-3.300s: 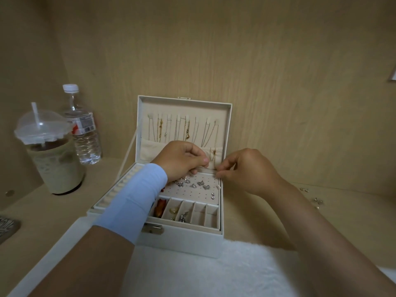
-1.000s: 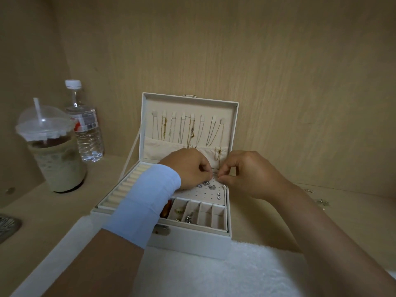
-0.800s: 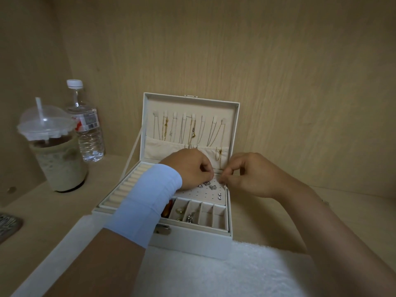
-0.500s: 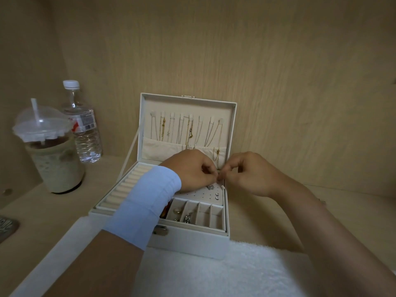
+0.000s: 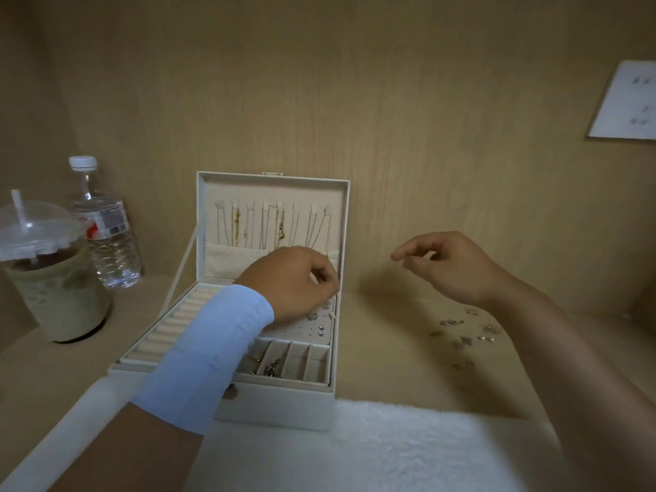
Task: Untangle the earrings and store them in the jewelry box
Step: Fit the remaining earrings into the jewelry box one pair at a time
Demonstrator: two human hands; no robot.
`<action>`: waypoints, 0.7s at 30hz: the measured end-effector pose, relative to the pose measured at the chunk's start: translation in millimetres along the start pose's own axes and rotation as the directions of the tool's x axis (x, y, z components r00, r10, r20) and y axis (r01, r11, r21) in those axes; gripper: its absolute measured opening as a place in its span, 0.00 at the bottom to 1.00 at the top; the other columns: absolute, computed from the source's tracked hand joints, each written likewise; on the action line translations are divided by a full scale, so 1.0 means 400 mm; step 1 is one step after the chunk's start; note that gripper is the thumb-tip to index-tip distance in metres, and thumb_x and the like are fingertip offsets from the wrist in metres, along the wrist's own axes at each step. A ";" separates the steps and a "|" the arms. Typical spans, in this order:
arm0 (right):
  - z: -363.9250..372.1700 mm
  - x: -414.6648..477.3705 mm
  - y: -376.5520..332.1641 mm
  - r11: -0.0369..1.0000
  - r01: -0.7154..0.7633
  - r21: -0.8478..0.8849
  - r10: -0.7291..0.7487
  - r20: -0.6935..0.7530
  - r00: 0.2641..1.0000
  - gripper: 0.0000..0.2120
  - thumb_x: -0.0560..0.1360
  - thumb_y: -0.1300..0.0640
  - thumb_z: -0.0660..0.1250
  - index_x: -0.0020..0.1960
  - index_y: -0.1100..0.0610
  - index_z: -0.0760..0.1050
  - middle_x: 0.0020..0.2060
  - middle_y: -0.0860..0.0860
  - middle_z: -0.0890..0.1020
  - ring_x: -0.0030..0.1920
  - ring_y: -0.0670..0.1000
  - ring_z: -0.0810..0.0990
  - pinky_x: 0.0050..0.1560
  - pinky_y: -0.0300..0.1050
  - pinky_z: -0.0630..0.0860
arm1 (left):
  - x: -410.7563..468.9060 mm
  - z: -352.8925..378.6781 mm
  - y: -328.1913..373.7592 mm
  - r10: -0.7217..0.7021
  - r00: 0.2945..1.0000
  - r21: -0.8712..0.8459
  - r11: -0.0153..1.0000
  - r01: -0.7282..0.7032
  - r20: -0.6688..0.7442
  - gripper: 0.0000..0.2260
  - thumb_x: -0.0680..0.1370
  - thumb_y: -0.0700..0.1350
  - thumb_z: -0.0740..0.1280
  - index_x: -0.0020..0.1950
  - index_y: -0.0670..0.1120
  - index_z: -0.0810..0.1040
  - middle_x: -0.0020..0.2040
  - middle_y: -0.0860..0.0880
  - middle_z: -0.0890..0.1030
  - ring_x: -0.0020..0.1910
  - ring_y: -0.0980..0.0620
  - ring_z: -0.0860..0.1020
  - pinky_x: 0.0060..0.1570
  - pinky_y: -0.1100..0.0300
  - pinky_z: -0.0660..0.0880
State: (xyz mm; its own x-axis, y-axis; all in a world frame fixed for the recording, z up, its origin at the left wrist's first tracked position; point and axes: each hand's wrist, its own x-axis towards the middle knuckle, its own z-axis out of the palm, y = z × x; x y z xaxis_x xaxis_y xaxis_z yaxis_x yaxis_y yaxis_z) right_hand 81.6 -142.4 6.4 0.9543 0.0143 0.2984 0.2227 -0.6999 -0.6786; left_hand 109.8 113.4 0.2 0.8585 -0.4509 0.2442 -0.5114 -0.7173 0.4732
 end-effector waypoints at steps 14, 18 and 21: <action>-0.126 -0.045 0.332 0.891 -0.288 -0.351 0.295 -0.037 0.955 0.06 0.70 0.50 0.75 0.42 0.39 0.83 0.42 0.39 0.85 0.45 0.41 0.83 0.52 0.43 0.81 | 0.221 0.325 0.300 -0.004 0.982 -0.009 1.000 0.005 0.190 0.06 0.75 0.48 0.66 0.46 0.54 0.83 0.47 0.57 0.83 0.50 0.52 0.81 0.57 0.54 0.77; -0.120 -0.050 0.357 0.889 -0.321 -0.326 0.323 -0.048 0.945 0.06 0.71 0.44 0.73 0.48 0.39 0.85 0.42 0.40 0.86 0.47 0.44 0.83 0.51 0.43 0.79 | 0.265 0.391 0.337 -0.048 0.979 0.057 0.998 0.038 0.199 0.09 0.76 0.50 0.66 0.53 0.56 0.83 0.54 0.54 0.83 0.53 0.50 0.80 0.59 0.54 0.76; -0.112 -0.051 0.364 0.872 -0.334 -0.357 0.340 -0.049 0.939 0.08 0.73 0.45 0.72 0.51 0.42 0.85 0.47 0.44 0.86 0.50 0.48 0.83 0.51 0.44 0.78 | 0.292 0.426 0.355 -0.059 0.973 0.103 0.994 0.037 0.221 0.09 0.75 0.51 0.66 0.52 0.55 0.83 0.51 0.53 0.83 0.52 0.48 0.80 0.57 0.54 0.77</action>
State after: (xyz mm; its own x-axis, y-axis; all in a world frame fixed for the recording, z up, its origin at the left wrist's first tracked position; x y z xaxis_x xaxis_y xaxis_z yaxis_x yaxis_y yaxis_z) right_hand 85.8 -276.7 -68.5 0.9623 -0.2591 0.0822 -0.1958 -0.8704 -0.4517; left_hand 130.9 -131.6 -48.6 0.8577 -0.5136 0.0227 -0.4801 -0.7845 0.3925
